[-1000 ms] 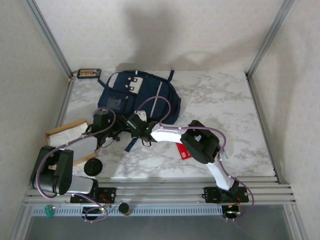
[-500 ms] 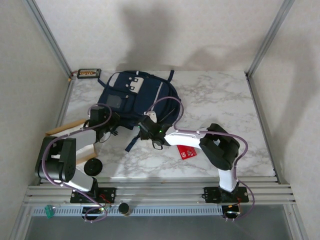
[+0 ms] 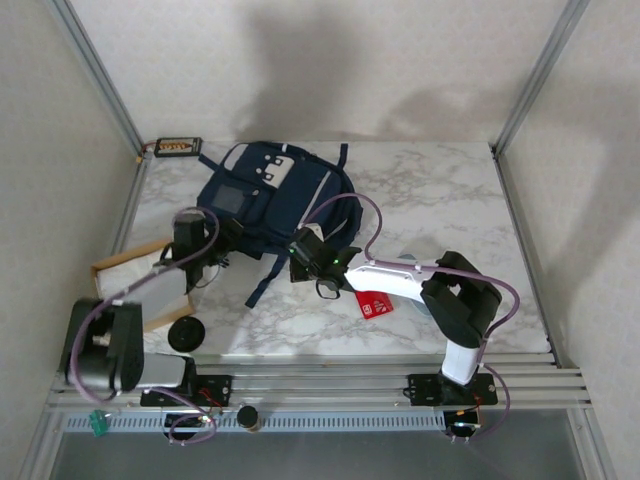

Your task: Pack the student bag

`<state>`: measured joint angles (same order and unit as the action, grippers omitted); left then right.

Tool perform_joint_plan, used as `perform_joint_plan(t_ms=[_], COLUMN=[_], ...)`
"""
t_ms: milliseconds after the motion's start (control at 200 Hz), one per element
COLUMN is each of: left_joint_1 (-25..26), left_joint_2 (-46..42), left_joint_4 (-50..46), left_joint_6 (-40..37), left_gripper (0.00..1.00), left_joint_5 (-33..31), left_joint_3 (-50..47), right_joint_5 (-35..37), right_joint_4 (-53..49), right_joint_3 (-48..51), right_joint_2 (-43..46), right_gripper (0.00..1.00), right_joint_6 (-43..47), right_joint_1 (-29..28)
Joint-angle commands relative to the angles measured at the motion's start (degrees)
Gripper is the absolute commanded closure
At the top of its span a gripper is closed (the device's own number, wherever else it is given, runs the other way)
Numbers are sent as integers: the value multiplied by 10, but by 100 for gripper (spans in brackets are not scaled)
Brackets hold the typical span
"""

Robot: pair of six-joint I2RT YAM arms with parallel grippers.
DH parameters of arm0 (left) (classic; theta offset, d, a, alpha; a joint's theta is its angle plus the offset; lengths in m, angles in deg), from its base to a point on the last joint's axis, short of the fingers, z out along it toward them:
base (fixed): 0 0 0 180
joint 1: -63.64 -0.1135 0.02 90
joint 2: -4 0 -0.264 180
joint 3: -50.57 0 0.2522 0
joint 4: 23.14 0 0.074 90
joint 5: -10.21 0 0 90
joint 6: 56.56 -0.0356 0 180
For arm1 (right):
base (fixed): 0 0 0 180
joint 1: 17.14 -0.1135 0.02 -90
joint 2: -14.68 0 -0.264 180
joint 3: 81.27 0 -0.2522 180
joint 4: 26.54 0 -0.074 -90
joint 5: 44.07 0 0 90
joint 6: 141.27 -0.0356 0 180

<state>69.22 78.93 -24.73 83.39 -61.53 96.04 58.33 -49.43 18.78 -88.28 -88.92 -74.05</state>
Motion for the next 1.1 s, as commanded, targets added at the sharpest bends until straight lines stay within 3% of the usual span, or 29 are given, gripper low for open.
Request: perform_joint_plan(t_ms=[0, 165, 441, 526, 641, 796, 956, 1097], left_joint_1=[51, 144, 217, 225, 228, 224, 169, 116], left_joint_2=[-60, -59, 47, 79, 95, 57, 1, -37], left_joint_4=[14, 112, 166, 168, 169, 113, 68, -21], left_joint_6=[98, 233, 375, 376, 396, 358, 312, 202], left_gripper=[32, 34, 41, 49, 71, 100, 100, 100], left_joint_5=[4, -27, -83, -97, -126, -208, -198, -171], left_joint_3=[-41, -82, -61, -30, -21, -32, -55, -33], right_joint_5=[-30, -39, -44, -45, -35, 8, 27, 11], right_joint_4=[-17, -2, 13, 19, 5, -29, -66, -91], right_joint_3=[-3, 5, 12, 19, 24, 49, 97, 135], right_joint_2=[22, 18, 13, 17, 23, 63, 131, 190], right_gripper=[100, 100, 100, 100, 100, 100, 100, 100], right_joint_6=[5, 2, -20, -23, -25, -17, -8, 10], right_joint_1=[-3, -3, -4, -4, -4, 2, 40, 96])
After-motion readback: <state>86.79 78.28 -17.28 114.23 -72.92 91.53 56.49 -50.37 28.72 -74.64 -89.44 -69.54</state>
